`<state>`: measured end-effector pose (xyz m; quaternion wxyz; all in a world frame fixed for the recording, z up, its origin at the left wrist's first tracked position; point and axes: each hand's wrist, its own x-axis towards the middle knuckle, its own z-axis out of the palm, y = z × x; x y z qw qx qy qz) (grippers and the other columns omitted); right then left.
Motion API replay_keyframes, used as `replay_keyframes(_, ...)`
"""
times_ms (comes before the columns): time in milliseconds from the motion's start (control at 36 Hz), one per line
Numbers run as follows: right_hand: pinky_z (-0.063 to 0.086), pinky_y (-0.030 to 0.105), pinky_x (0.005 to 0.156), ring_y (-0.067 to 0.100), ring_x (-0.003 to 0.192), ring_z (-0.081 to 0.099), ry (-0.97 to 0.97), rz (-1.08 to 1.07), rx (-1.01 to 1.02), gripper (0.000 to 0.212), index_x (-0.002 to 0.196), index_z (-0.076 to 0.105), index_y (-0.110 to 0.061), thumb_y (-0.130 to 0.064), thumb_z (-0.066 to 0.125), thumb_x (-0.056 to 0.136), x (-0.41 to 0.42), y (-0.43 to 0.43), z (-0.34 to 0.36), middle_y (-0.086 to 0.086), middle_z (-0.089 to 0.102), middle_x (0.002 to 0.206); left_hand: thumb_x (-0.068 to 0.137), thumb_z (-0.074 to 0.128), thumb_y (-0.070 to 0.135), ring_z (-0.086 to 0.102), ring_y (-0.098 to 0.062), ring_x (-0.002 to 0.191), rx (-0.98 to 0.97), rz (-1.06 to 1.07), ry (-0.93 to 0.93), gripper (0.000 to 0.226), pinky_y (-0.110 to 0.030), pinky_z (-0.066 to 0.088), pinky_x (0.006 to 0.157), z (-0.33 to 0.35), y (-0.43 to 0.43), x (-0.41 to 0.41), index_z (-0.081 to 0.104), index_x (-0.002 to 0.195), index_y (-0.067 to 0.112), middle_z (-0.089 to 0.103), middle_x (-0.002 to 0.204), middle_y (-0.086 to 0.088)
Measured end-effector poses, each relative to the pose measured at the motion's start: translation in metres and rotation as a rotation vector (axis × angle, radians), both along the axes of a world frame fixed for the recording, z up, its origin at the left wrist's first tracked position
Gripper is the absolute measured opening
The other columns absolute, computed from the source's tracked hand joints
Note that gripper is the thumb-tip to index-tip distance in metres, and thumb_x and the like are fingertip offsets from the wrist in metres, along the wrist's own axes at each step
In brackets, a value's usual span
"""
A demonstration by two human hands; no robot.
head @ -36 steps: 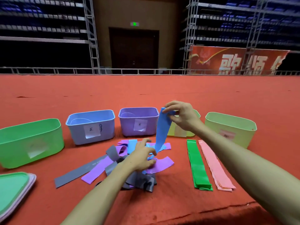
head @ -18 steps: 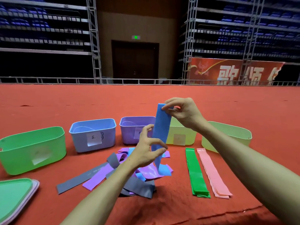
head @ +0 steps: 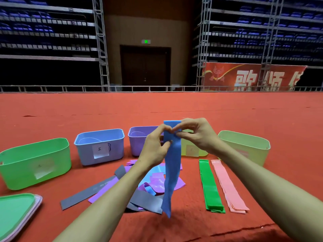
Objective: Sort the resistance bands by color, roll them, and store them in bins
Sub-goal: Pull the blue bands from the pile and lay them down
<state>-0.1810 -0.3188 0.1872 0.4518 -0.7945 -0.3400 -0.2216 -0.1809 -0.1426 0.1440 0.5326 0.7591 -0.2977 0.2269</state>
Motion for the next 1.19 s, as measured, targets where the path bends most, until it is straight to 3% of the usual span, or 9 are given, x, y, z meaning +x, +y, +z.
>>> replay_keyframes(222, 0.053, 0.024, 0.082, 0.021, 0.085, 0.067, 0.044, -0.033, 0.095, 0.016, 0.094, 0.073, -0.011, -0.003, 0.074, 0.08, 0.0, 0.001, -0.008, 0.001, 0.073, 0.092, 0.086, 0.058, -0.009, 0.061, 0.007, 0.085, -0.018, -0.06, 0.027, 0.025, -0.016, 0.051, 0.08, 0.001, -0.006, -0.001, 0.056, 0.099, 0.012, 0.062, 0.098, 0.008)
replay_keyframes(361, 0.053, 0.021, 0.082, 0.007, 0.079, 0.064, -0.023, -0.095, 0.096, 0.021, 0.096, 0.074, -0.012, -0.006, 0.078, 0.076, -0.001, -0.003, -0.002, -0.005, 0.072, 0.091, 0.085, 0.061, -0.007, 0.064, -0.014, 0.097, -0.045, -0.159, 0.097, 0.037, -0.028, 0.054, 0.083, -0.003, -0.01, -0.003, 0.05, 0.105, 0.023, 0.064, 0.102, 0.002)
replay_keyframes(500, 0.049, 0.016, 0.079, -0.002, 0.08, 0.062, -0.089, -0.134, 0.072, 0.032, 0.097, 0.071, -0.016, 0.006, 0.075, 0.074, 0.0, -0.008, 0.0, -0.008, 0.069, 0.088, 0.081, 0.061, 0.003, 0.05, -0.03, 0.07, 0.035, -0.19, 0.129, 0.047, -0.052, 0.048, 0.067, -0.024, -0.014, -0.001, 0.042, 0.105, 0.038, 0.051, 0.095, -0.029)
replay_keyframes(611, 0.049, 0.015, 0.074, 0.002, 0.078, 0.061, -0.09, -0.148, 0.074, 0.037, 0.1, 0.07, -0.016, 0.008, 0.074, 0.073, 0.003, -0.016, 0.003, -0.008, 0.068, 0.089, 0.081, 0.061, -0.004, 0.049, -0.018, 0.07, 0.079, -0.208, 0.144, 0.05, -0.028, 0.049, 0.07, -0.044, -0.022, 0.0, 0.041, 0.101, 0.037, 0.051, 0.093, -0.012)
replay_keyframes(667, 0.051, 0.018, 0.073, 0.006, 0.075, 0.06, -0.072, -0.157, 0.06, 0.039, 0.102, 0.07, -0.018, 0.01, 0.072, 0.074, 0.004, -0.02, 0.002, -0.009, 0.068, 0.091, 0.082, 0.062, -0.005, 0.053, -0.013, 0.069, 0.093, -0.208, 0.151, 0.055, -0.026, 0.052, 0.074, -0.053, -0.025, 0.0, 0.041, 0.105, 0.04, 0.055, 0.096, 0.0)
replay_keyframes(750, 0.048, 0.014, 0.073, -0.004, 0.074, 0.058, -0.108, -0.191, 0.065, 0.038, 0.103, 0.069, -0.016, 0.011, 0.068, 0.078, 0.004, -0.023, -0.001, -0.012, 0.067, 0.09, 0.082, 0.063, -0.003, 0.054, -0.006, 0.07, 0.178, -0.196, 0.158, 0.067, -0.026, 0.053, 0.082, -0.067, -0.027, 0.001, 0.039, 0.112, 0.052, 0.054, 0.094, 0.007)
replay_keyframes(917, 0.053, 0.025, 0.085, 0.001, 0.084, 0.062, -0.082, -0.214, 0.208, 0.036, 0.104, 0.068, -0.018, 0.009, 0.067, 0.08, 0.0, -0.029, 0.003, -0.012, 0.068, 0.096, 0.083, 0.06, -0.007, 0.049, -0.004, 0.061, 0.228, -0.229, 0.234, 0.072, -0.019, 0.046, 0.071, -0.093, -0.031, -0.002, 0.036, 0.124, 0.047, 0.043, 0.083, 0.003)
replay_keyframes(1083, 0.054, 0.028, 0.083, -0.002, 0.082, 0.061, -0.094, -0.218, 0.226, 0.033, 0.101, 0.07, -0.016, 0.01, 0.063, 0.082, -0.001, -0.03, 0.003, -0.009, 0.069, 0.095, 0.079, 0.045, -0.01, 0.05, -0.014, 0.071, 0.207, -0.213, 0.234, 0.068, -0.012, 0.044, 0.073, -0.103, -0.044, -0.007, 0.042, 0.119, 0.045, 0.042, 0.079, 0.005)
replay_keyframes(1194, 0.054, 0.031, 0.083, -0.005, 0.078, 0.06, -0.117, -0.246, 0.225, 0.03, 0.099, 0.071, -0.015, 0.008, 0.064, 0.082, -0.001, -0.029, 0.002, -0.011, 0.068, 0.09, 0.08, 0.043, 0.007, 0.059, -0.024, 0.079, 0.217, -0.199, 0.276, 0.048, -0.016, 0.046, 0.07, -0.104, -0.051, -0.01, 0.048, 0.106, 0.046, 0.056, 0.094, -0.005)
